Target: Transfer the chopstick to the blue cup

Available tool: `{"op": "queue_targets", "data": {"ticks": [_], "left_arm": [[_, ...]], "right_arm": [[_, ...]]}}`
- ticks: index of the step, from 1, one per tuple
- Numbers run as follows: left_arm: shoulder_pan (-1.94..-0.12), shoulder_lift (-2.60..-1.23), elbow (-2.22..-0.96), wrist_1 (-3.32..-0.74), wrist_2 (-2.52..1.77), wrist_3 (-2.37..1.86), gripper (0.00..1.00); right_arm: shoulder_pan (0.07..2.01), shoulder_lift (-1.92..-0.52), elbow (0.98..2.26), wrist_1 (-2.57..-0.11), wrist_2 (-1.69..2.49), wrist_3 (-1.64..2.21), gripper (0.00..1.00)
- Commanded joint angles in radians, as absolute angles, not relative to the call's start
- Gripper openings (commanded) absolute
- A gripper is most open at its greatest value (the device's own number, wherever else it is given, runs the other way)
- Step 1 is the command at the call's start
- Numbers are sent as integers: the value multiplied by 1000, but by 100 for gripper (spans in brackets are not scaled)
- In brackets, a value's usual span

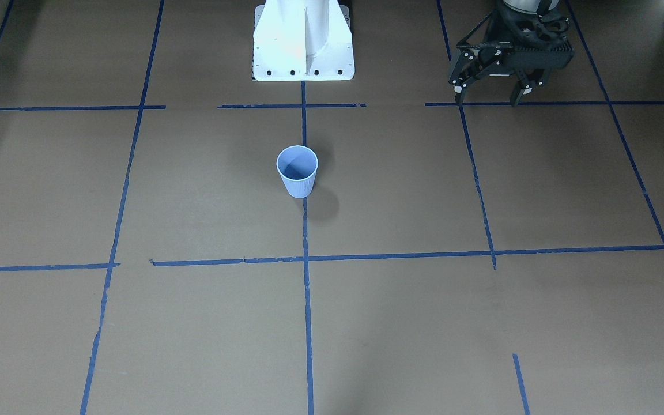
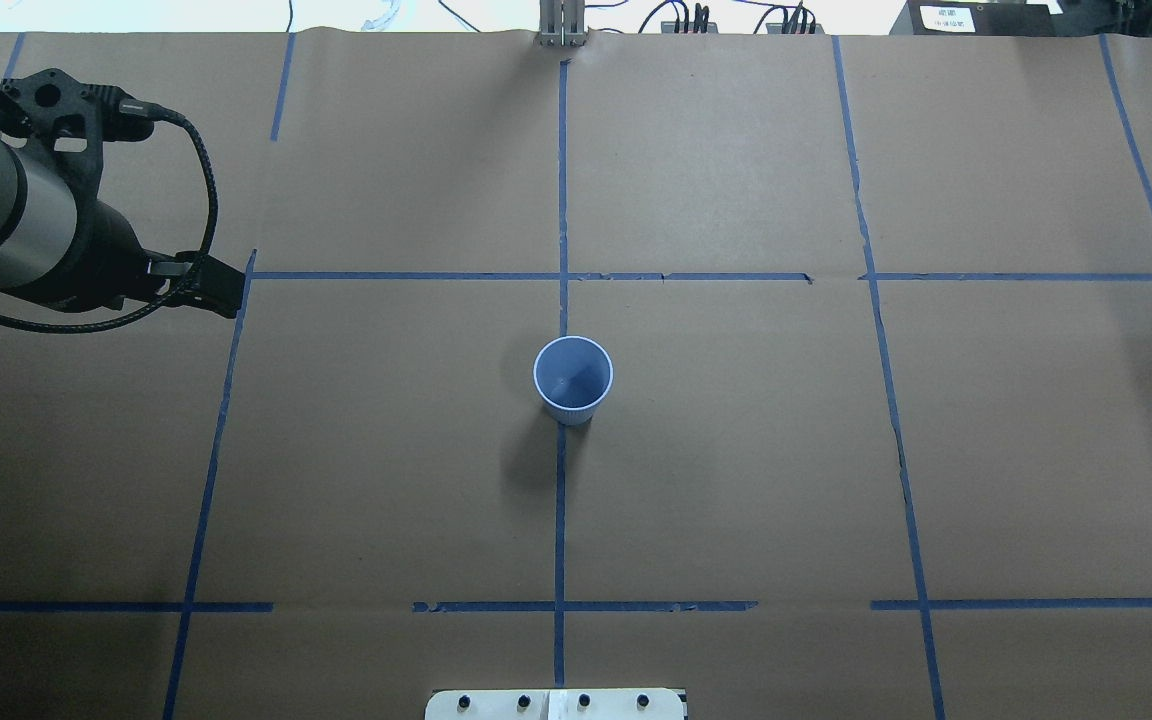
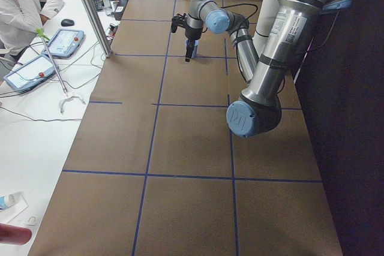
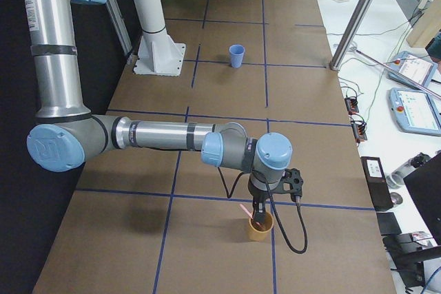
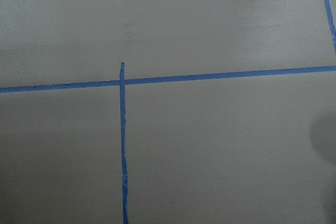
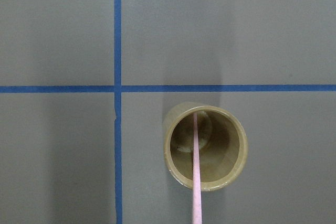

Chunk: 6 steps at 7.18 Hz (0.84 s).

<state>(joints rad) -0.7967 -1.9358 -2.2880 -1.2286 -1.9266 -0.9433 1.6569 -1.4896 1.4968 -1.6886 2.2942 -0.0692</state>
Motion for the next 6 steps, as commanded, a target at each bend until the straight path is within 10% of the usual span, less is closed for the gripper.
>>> {"op": "queue_targets", "data": {"ticks": [1, 3, 6], "left_arm": [[-798, -1936, -2290, -1229, -1927, -945, 100], [-798, -1934, -2290, -1227, -1928, -949, 100], [-798, -1936, -2293, -1227, -1930, -956, 100]], "right_arm": [[1602, -1491, 1456, -1690, 2303, -40, 97], [1576, -1488, 1419, -1687, 2307, -43, 93], [1575, -1489, 1404, -1686, 2303, -51, 38]]}}
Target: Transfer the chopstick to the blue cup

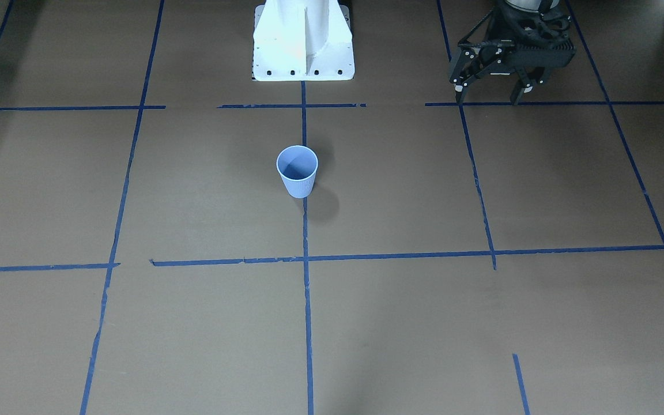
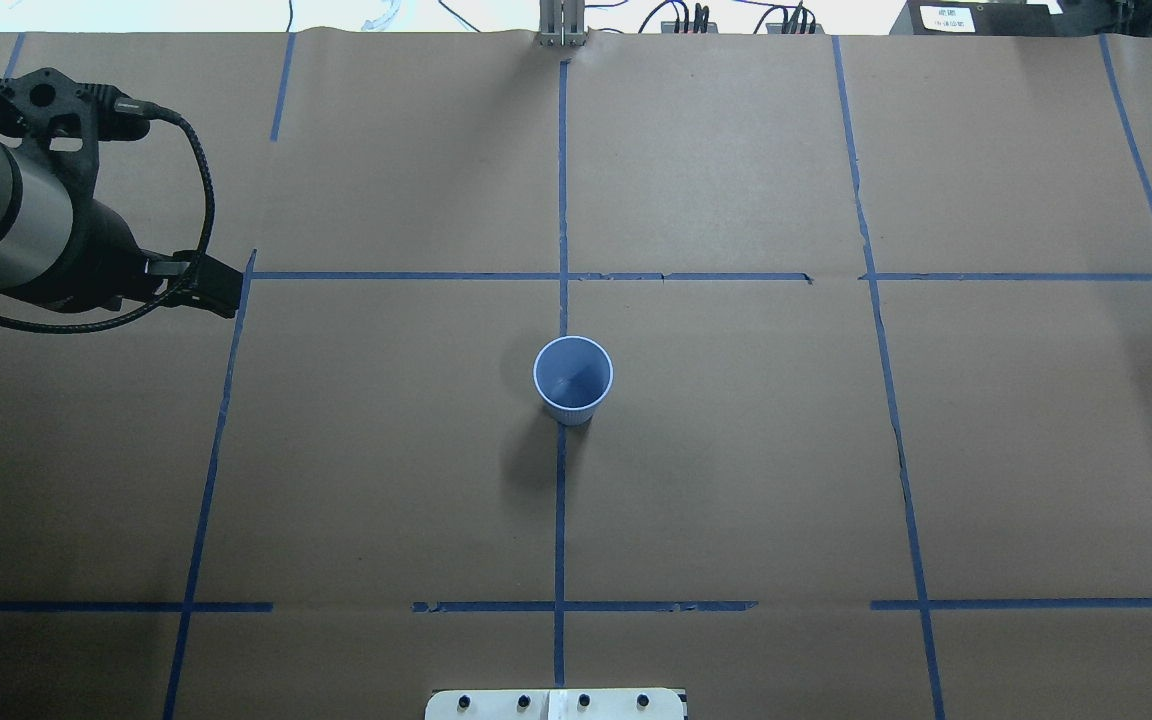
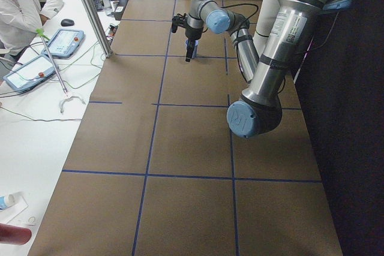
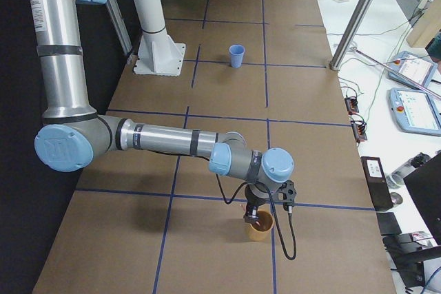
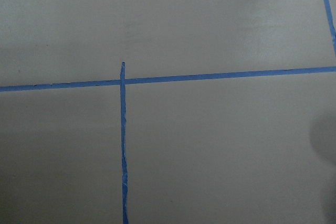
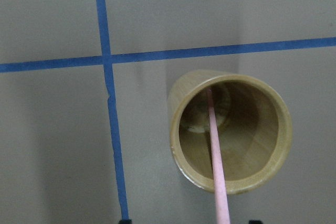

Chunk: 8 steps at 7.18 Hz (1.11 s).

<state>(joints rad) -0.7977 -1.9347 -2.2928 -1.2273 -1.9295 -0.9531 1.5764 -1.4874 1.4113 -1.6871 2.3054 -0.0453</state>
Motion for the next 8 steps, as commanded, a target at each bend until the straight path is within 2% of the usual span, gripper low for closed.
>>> {"op": "queue_targets", "data": {"ticks": [1, 2, 3, 5, 8], "left_arm": [[-798, -1934, -2293, -1227, -1930, -956, 100], [-796, -1934, -2292, -1229, -1931, -956, 100], [-796, -1936, -2292, -1229, -1931, -957, 100], [-792, -1936, -2289, -1230, -1931, -988, 100], [-792, -1936, -2290, -1233, -1931, -988, 100]], "right_arm": [[1577, -1493, 1404, -1686, 2301, -57, 21], [1577, -1493, 1404, -1686, 2299, -57, 3], [1577, -1488, 1407, -1684, 2299, -58, 0], [1598, -1479, 1416, -1686, 2299, -60, 0], [1670, -1489, 1514, -1697, 2298, -60, 0]]}}
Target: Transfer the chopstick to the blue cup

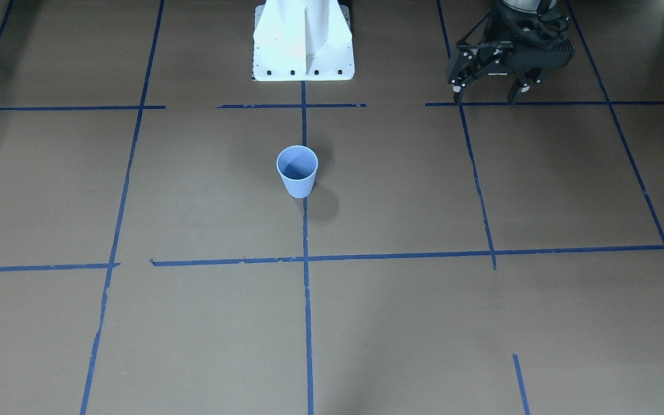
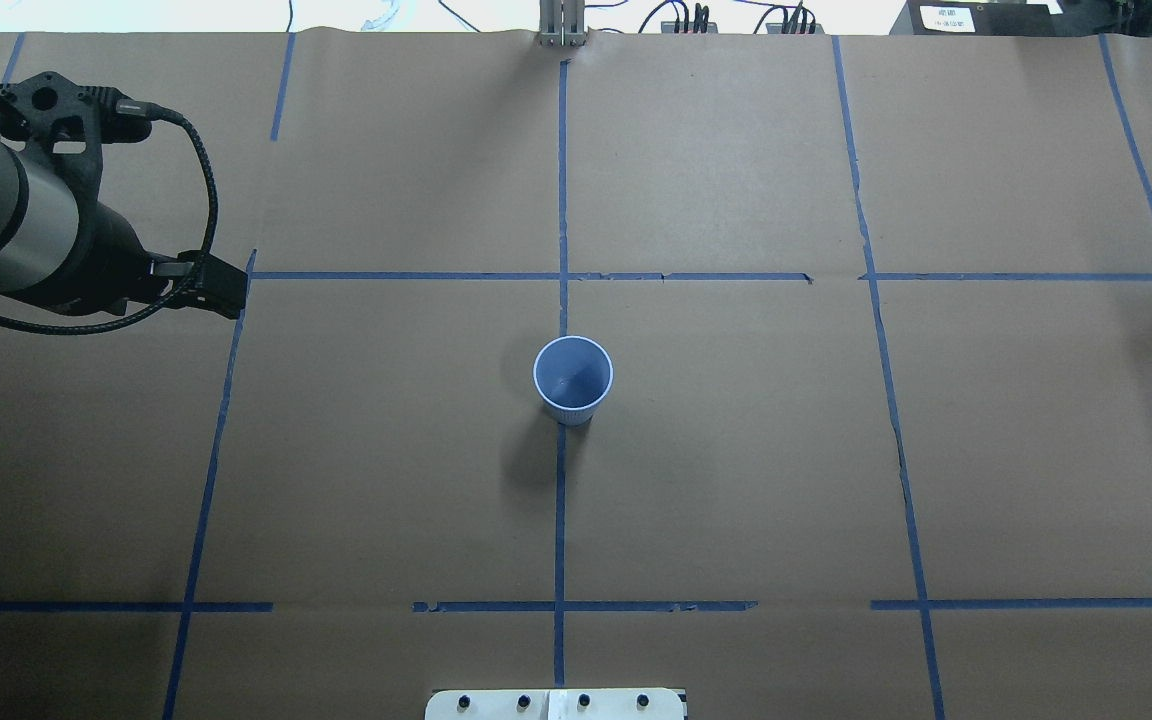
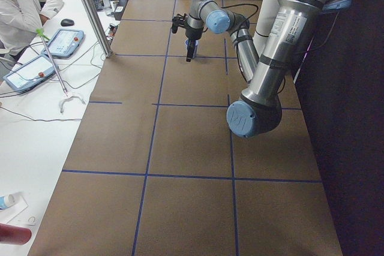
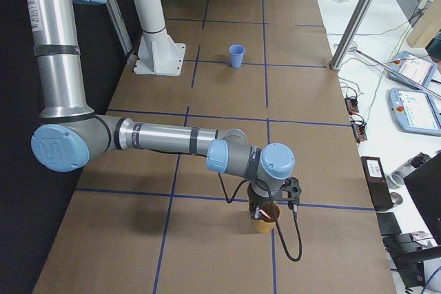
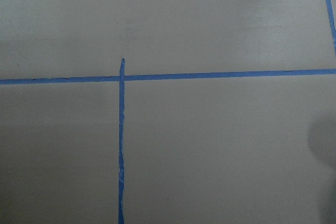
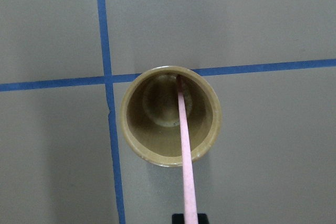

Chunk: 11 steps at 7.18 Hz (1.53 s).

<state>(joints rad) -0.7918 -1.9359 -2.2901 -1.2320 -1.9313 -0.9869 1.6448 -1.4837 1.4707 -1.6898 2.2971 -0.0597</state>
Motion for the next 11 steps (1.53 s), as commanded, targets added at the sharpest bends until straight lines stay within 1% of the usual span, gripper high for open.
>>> {"op": "queue_targets", "data": {"ticks": [1, 2, 3, 4, 5, 7, 8, 9, 10, 11], "left_arm": [[-792, -1937, -2292, -1233, -1931, -989, 100], [-792, -1936, -2292, -1232, -1931, -988, 100], [-792, -1939, -2292, -1232, -1931, -992, 100], [-792, -1937, -2293, -1233, -1931, -1005, 100], [-793, -1934, -2292, -1233, -1931, -1003, 100], [-792, -1933, -2284, -1233, -1933, -1003, 100], [-792, -1934, -2284, -1233, -1933, -1003, 100], [-792, -1934, -2284, -1232, -1934, -1005, 100], [-790, -1934, -2280, -1233, -1946, -1005, 100], [-788, -1934, -2279, -1233, -1947, -1005, 100]], "right_arm": [[1692, -1497, 1564, -1707, 2302, -58, 0], [1703, -1500, 1653, -1782, 2312, -58, 0], [1701, -1515, 1801, -1921, 2330, -52, 0], [1701, -1516, 1915, -2044, 2439, -42, 0], [1692, -1516, 1957, -2106, 2554, -38, 0], [1543, -1494, 2032, -2095, 2707, 184, 0], [1460, -1429, 2051, -2092, 2758, 339, 1], [1359, -1375, 2051, -2019, 2825, 523, 1], [1224, -1340, 2048, -1846, 2833, 746, 1], [1112, -1260, 2019, -1701, 2829, 1023, 1]]}}
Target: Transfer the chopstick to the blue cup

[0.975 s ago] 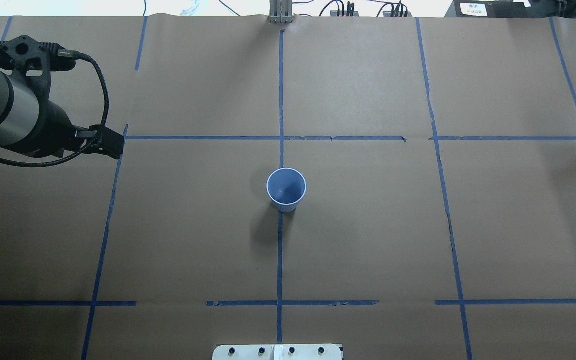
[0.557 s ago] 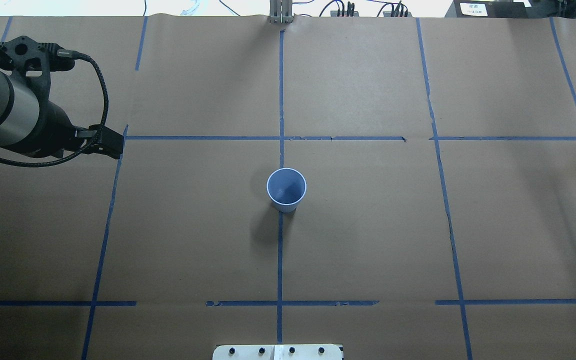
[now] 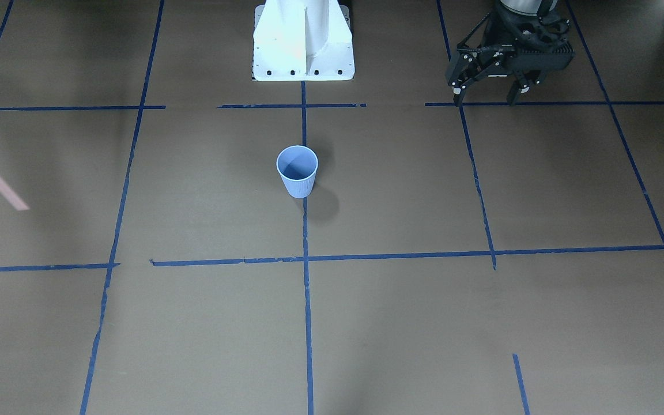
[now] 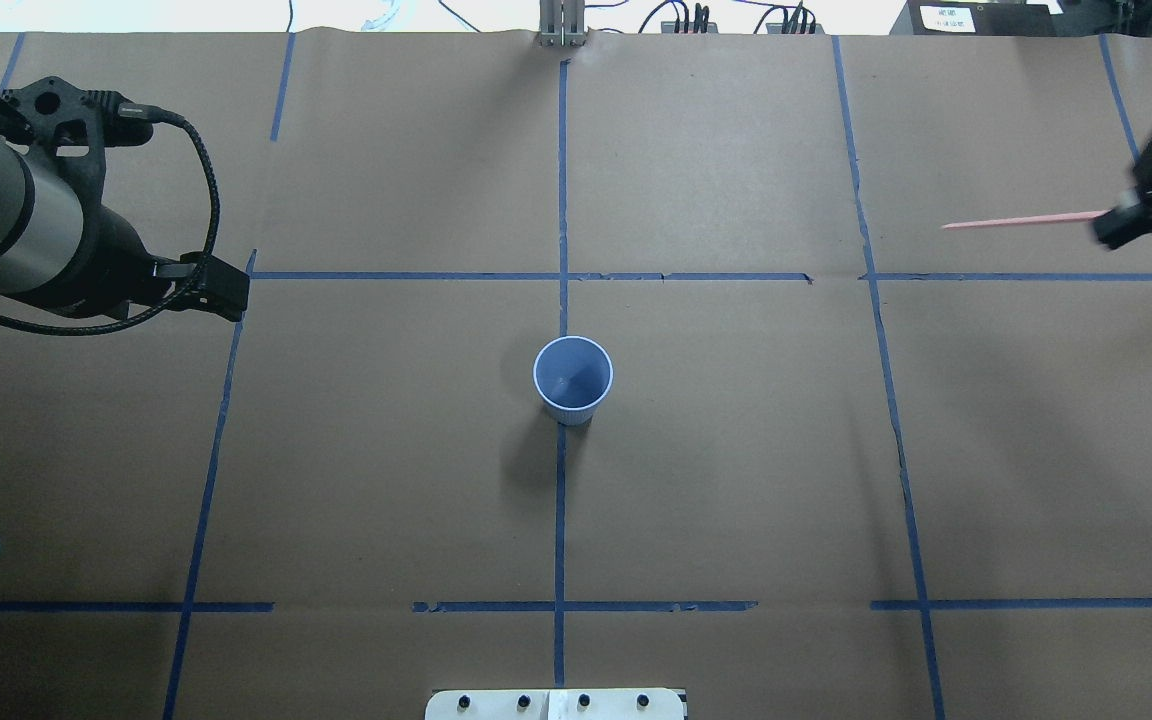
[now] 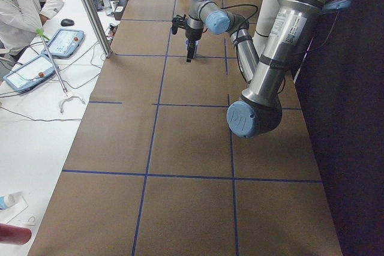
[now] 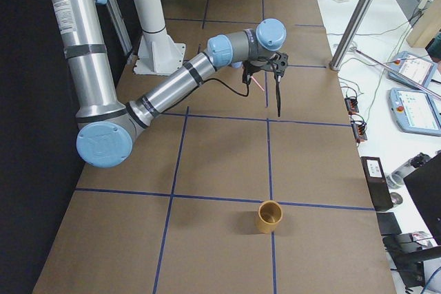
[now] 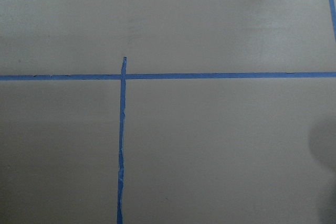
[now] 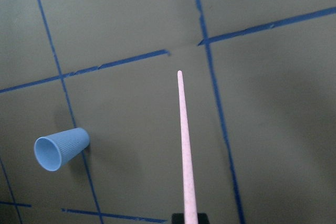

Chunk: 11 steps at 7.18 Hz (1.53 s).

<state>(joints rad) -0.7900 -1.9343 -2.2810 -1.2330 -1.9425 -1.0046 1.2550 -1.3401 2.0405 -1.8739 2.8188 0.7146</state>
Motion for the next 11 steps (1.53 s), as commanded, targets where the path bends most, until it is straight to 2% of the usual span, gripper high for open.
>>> {"op": "queue_targets", "data": {"ticks": [1, 5, 7, 11], "left_arm": [[-787, -1936, -2278, -1235, -1947, -1008, 100], [-784, -1939, -2272, -1241, -1947, -1032, 100], [-784, -1939, -2269, -1244, -1947, -1034, 100], [-784, -1940, -2270, -1244, -1947, -1037, 100]], "right_arm": [[1032, -1165, 1975, -1602, 2824, 1198, 1], [833, -941, 1870, -1559, 2728, 1392, 4], [766, -881, 1833, -1557, 2631, 1452, 4], [723, -864, 1758, -1555, 2534, 1468, 4]]}}
